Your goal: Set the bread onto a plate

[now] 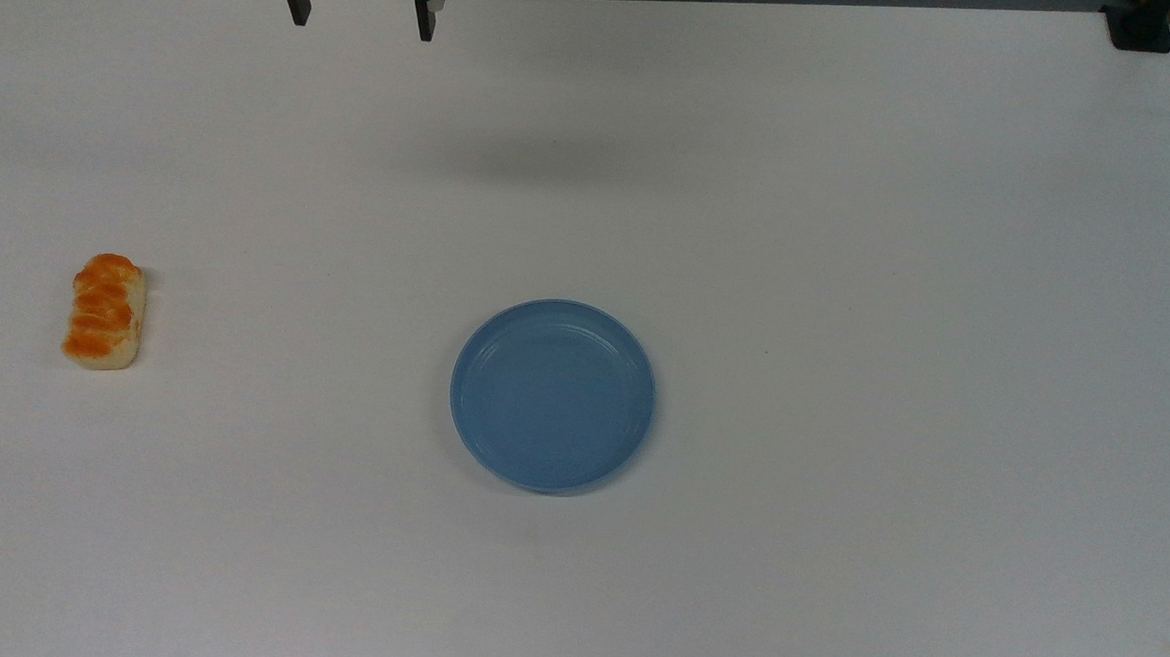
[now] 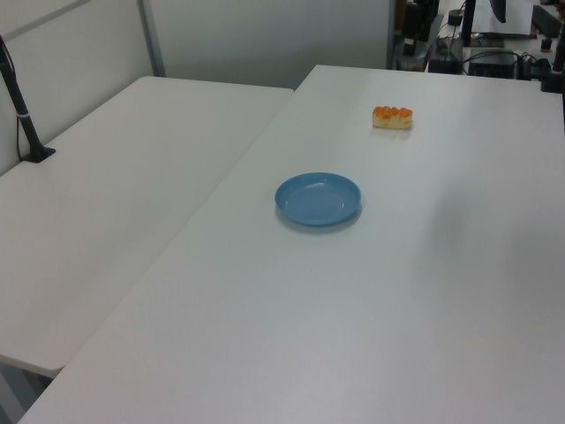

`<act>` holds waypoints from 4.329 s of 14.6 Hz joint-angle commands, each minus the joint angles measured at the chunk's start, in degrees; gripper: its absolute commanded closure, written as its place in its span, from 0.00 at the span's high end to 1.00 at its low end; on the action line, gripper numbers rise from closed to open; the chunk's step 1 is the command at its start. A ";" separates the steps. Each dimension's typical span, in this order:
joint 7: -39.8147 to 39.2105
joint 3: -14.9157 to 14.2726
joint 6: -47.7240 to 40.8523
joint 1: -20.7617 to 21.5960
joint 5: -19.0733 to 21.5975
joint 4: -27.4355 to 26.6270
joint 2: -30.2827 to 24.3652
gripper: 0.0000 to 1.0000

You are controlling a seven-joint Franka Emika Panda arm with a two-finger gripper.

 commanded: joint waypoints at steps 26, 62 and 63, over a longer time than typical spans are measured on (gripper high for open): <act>-4.63 -0.80 0.33 -2.15 -1.23 -2.71 -0.35 1.00; -11.78 -0.45 37.68 -21.05 2.55 5.38 35.25 0.35; -11.77 -0.02 37.59 -21.05 2.55 5.38 34.81 0.35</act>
